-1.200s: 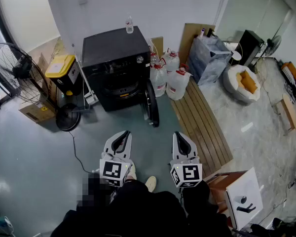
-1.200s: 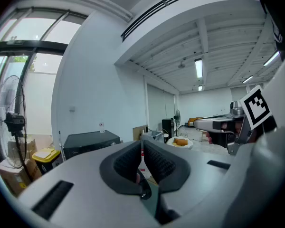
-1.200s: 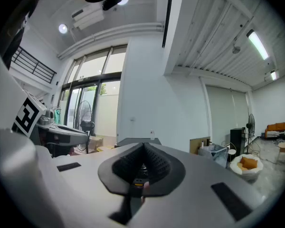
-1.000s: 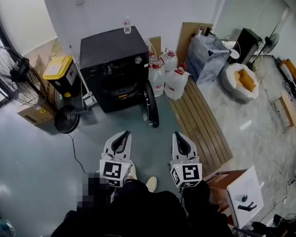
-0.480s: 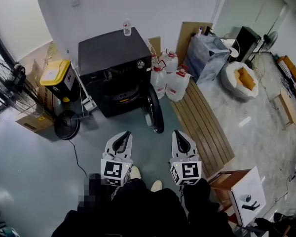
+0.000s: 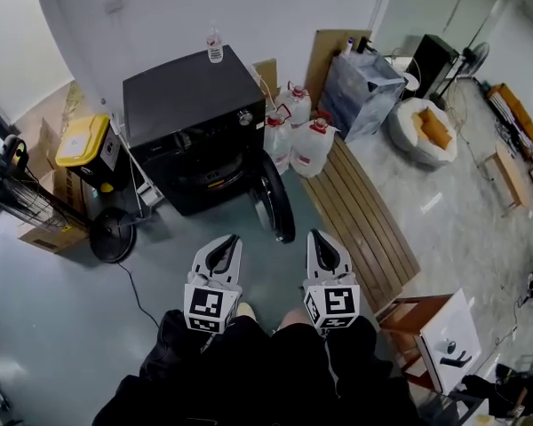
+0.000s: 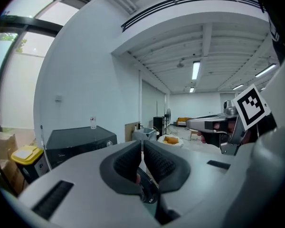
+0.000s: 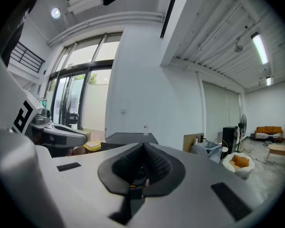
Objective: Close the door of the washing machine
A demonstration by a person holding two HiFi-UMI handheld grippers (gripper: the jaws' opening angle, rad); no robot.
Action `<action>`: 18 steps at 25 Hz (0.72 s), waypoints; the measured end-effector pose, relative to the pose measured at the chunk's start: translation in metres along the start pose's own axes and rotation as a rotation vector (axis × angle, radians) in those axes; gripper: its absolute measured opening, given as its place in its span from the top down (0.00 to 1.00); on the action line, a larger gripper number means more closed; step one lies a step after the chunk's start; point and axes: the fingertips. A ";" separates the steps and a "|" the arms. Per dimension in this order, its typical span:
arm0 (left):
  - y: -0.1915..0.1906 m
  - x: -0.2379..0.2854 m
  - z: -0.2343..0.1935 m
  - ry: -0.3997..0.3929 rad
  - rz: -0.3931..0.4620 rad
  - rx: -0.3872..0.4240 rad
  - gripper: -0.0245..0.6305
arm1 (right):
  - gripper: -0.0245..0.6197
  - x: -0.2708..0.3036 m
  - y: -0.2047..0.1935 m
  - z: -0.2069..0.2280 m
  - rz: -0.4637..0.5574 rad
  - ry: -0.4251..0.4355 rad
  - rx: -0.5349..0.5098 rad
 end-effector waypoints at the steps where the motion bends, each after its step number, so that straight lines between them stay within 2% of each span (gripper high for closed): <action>1: -0.002 0.007 -0.002 -0.013 -0.005 -0.008 0.91 | 0.94 0.005 -0.004 0.002 -0.012 -0.006 -0.002; 9: -0.047 0.094 -0.012 -0.041 -0.097 -0.065 0.91 | 0.94 0.069 -0.059 0.042 -0.106 -0.021 0.034; 18: -0.126 0.211 -0.030 0.027 -0.206 -0.171 0.91 | 0.94 0.159 -0.177 0.106 -0.287 0.036 0.089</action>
Point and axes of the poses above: the fingertips, and each gripper's own axes: x forward along the fingers, z to its right, y out of its top, and after that the axes turned 4 degrees about -y, right-handed
